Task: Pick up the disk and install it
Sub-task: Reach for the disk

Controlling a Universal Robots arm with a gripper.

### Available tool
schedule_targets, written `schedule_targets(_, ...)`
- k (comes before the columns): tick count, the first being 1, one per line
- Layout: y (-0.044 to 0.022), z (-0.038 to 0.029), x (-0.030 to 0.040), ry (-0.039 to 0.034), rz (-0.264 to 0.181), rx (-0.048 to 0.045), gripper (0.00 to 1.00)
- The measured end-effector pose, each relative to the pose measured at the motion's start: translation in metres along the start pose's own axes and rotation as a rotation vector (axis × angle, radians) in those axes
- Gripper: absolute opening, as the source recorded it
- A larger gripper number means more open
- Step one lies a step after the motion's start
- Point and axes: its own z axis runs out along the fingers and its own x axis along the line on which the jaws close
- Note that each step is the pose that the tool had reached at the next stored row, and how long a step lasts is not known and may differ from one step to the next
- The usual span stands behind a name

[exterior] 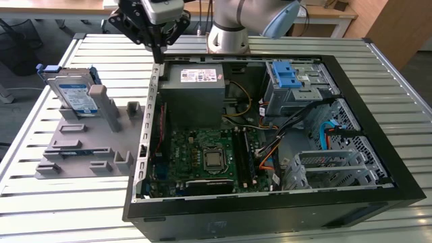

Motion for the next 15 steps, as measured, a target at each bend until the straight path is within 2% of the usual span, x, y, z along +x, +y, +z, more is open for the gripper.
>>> schedule_targets(15, 0.0001, -0.0001, 0.0040, 0.0000, 0.000, 0.0000, 0.11)
